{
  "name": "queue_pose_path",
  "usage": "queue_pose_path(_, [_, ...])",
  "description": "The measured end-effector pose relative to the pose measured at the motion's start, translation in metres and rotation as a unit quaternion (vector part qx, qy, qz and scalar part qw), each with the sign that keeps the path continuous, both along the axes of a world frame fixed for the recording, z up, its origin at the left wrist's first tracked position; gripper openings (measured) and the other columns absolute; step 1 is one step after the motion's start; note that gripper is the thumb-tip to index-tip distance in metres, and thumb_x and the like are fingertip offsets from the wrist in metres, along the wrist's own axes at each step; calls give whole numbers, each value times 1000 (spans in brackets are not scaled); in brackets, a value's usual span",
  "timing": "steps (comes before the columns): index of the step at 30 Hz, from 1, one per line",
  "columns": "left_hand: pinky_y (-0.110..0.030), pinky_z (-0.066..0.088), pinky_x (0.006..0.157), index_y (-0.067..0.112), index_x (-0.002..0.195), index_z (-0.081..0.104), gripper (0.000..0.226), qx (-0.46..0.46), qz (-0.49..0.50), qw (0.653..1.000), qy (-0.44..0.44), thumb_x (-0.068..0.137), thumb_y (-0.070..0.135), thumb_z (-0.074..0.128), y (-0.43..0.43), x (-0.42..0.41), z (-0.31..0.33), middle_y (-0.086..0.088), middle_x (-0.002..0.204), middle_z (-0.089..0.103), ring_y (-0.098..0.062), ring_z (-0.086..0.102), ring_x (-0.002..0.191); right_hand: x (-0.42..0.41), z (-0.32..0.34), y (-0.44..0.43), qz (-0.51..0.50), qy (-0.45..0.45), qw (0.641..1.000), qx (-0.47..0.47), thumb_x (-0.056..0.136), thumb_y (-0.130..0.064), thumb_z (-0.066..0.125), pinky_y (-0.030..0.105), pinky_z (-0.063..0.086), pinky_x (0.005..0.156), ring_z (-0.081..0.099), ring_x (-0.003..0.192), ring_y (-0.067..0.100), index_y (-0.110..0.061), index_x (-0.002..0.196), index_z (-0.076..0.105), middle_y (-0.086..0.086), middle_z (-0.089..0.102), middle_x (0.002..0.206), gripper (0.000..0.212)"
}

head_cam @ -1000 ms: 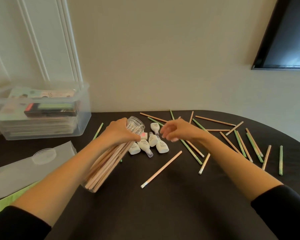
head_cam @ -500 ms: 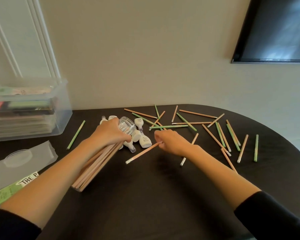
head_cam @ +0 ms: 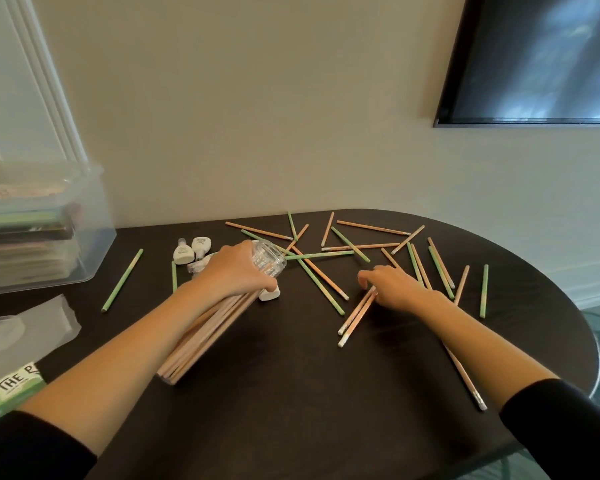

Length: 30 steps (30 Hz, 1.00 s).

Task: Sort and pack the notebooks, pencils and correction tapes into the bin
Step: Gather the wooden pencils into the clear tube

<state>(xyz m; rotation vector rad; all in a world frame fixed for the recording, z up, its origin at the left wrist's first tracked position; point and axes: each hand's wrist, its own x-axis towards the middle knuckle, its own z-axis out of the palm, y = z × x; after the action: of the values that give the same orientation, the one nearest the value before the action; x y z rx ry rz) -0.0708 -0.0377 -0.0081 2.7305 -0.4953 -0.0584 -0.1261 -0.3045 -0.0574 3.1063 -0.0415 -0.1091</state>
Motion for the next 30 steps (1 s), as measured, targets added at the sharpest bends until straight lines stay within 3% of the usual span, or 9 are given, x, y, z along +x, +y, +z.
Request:
queue_pose_path(4, [-22, 28, 51, 21, 94, 38, 45, -1, -1, 1000, -3, 67, 42, 68, -1, -2, -1, 3, 83, 44, -15, 44, 83, 6, 4, 4, 26, 23, 999, -42, 88, -10, 54, 28, 44, 76, 55, 93, 21, -17, 91, 54, 7, 56, 104, 7])
queue_pose_path(10, [-23, 32, 53, 22, 96, 40, 47, -3, 6, 1000, 8, 67, 44, 68, 2, 5, -2, 6, 80, 46, -12, 48, 78, 10, 10, 6, 55, 24, 998, -36, 89, -18, 55, 29, 44, 76, 50, 83, 15, -15, 93, 55, 4, 55, 97, 5])
queue_pose_path(14, [-23, 32, 52, 21, 93, 44, 45, -17, 24, 999, 15, 65, 47, 68, 8, 12, 0, 5, 82, 48, -7, 48, 72, 14, 25, 12, 65, -42, 995, 58, 96, -25, 45, 30, 43, 77, 50, 80, 13, -16, 96, 57, 2, 57, 91, 15])
queue_pose_path(16, [-24, 33, 57, 21, 94, 43, 47, -13, 29, 999, 16, 64, 48, 68, 9, 15, 0, 3, 86, 50, -11, 49, 78, 17, 35, 22, 32, -68, 984, 164, 98, -29, 41, 26, 42, 70, 52, 71, 12, -20, 79, 53, -4, 55, 75, 24])
queue_pose_path(18, [-25, 35, 61, 21, 91, 44, 45, -26, 30, 999, 15, 63, 47, 68, 11, 18, 3, 2, 89, 51, -13, 49, 83, 21, 46, 35, -19, -84, 955, 283, 98, -33, 38, 23, 42, 70, 52, 64, 6, -22, 69, 50, -6, 56, 66, 34])
queue_pose_path(21, [-23, 31, 53, 24, 83, 42, 40, -47, 27, 998, 13, 63, 46, 70, 14, 20, 8, 6, 81, 49, -7, 45, 73, 29, 58, 54, -53, -54, 895, 439, 100, -30, 34, 29, 42, 82, 56, 71, 6, -17, 72, 56, 0, 64, 73, 38])
queue_pose_path(23, [-24, 31, 55, 24, 84, 44, 41, -54, 21, 998, 11, 63, 47, 70, 19, 20, 10, 7, 82, 49, -6, 44, 73, 33, 64, 68, -39, -42, 860, 508, 100, -23, 34, 21, 41, 74, 59, 74, 7, -14, 75, 56, 2, 66, 75, 35])
queue_pose_path(27, [-33, 43, 83, 22, 98, 45, 50, -31, 27, 999, 22, 63, 49, 68, 31, 20, 13, 2, 98, 51, -16, 48, 94, 43, 78, 98, -30, -84, 753, 652, 98, -14, 40, 14, 38, 43, 50, 50, 7, -6, 75, 57, 4, 60, 64, 30])
queue_pose_path(30, [-42, 36, 103, 20, 112, 46, 59, -5, 10, 1000, 20, 65, 50, 67, 43, 20, 14, 0, 107, 50, -17, 44, 105, 51, 94, 118, -44, -128, 657, 742, 96, -9, 42, 13, 35, 35, 46, 37, 4, -4, 71, 54, 6, 52, 59, 29])
